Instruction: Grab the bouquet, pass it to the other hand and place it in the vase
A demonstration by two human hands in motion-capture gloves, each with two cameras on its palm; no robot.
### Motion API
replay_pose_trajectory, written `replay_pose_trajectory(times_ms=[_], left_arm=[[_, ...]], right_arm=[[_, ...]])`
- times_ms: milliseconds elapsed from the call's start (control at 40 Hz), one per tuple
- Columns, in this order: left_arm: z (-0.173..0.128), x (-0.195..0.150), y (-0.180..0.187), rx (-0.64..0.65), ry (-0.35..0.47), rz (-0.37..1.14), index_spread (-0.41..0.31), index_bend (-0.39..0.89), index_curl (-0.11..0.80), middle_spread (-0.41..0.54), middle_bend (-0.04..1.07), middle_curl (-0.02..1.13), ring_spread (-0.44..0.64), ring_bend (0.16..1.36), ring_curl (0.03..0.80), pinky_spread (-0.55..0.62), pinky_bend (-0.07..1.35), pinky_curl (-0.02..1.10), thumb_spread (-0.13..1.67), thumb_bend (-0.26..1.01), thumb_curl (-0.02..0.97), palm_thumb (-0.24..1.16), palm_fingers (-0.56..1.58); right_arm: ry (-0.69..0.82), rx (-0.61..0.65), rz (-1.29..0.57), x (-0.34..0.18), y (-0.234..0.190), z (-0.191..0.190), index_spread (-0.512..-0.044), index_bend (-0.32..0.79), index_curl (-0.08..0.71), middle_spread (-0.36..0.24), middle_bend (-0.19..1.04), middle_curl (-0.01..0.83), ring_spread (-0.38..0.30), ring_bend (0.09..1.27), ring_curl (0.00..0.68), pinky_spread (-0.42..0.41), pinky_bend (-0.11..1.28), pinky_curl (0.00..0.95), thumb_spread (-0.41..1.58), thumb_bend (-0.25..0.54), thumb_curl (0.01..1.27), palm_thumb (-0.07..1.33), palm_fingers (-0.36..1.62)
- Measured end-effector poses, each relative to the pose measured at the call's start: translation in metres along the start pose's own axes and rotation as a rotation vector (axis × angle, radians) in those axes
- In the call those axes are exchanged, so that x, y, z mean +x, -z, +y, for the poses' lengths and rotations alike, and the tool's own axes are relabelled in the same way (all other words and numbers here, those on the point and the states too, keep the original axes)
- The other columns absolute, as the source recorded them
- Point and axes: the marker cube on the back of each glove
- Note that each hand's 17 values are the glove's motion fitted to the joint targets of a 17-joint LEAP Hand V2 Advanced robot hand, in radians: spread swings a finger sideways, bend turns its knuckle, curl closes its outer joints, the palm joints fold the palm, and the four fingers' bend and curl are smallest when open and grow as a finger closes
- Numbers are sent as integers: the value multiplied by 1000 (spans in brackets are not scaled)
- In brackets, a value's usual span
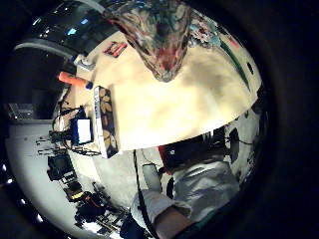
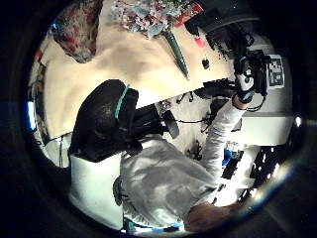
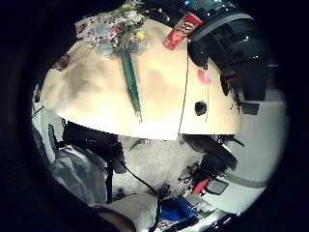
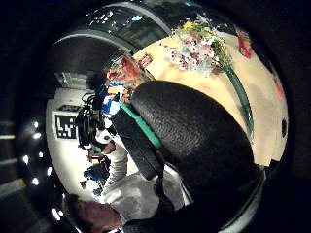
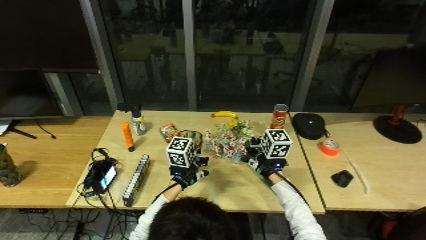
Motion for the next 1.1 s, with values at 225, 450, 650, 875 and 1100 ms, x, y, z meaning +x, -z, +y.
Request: replay_pose_trajectory(times_ms=[225,450,650,875,1100], left_arm=[[5,9,-7,-8,-30,-23,81,154,107,238,188,113,335,453,134,333,317,139,859,182,145,354,167],[5,8,-6,8,-48,-13,94,161,166,278,195,168,405,483,163,392,321,188,1040,131,197,367,139],[8,-1,-12,11,-40,0,92,160,203,290,195,207,432,491,179,411,322,220,1104,86,232,381,120],[24,-3,-8,67,-51,22,92,152,232,296,195,241,445,500,194,420,324,248,1134,40,262,399,103],[28,0,-1,135,-82,41,92,150,250,299,195,267,450,509,207,423,325,270,1128,-23,272,364,90]], right_arm=[[-19,38,-24,13,8,11,-294,117,76,-1,251,134,51,364,127,160,395,172,855,94,80,201,161],[-19,12,-52,8,10,5,-332,116,111,5,280,198,66,413,171,185,407,221,1060,65,123,220,184],[-53,-69,-13,-10,13,-4,-324,71,100,49,268,233,126,512,218,233,534,280,1123,41,163,253,257],[-108,-52,2,-10,35,-16,-293,83,107,65,251,261,142,554,250,246,617,326,1143,13,204,298,272],[-265,-16,-9,24,56,-39,-299,59,91,70,230,281,120,591,275,257,720,360,1155,-9,240,339,254]])
